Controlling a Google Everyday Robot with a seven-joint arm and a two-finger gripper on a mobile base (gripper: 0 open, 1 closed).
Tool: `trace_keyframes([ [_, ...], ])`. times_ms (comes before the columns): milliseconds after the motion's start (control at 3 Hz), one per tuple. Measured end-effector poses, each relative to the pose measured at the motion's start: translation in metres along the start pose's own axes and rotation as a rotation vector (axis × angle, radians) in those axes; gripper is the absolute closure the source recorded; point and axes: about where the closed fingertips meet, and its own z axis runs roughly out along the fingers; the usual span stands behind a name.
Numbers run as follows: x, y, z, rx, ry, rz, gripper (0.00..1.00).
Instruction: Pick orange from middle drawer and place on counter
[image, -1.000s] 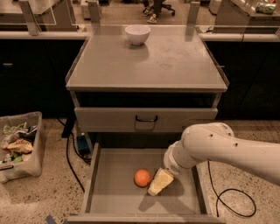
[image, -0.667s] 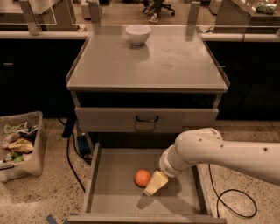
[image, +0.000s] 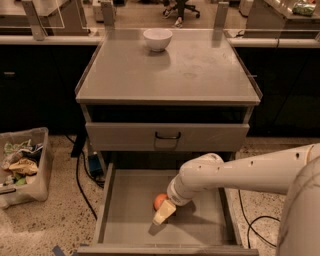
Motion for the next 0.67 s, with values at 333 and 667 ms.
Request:
trace_keyframes([
  [333, 0.002, 0.0, 0.009, -0.02, 0.005, 0.004, 0.0],
  [667, 0.004, -0.001, 0.032, -0.039, 0.025, 0.008, 0.0],
])
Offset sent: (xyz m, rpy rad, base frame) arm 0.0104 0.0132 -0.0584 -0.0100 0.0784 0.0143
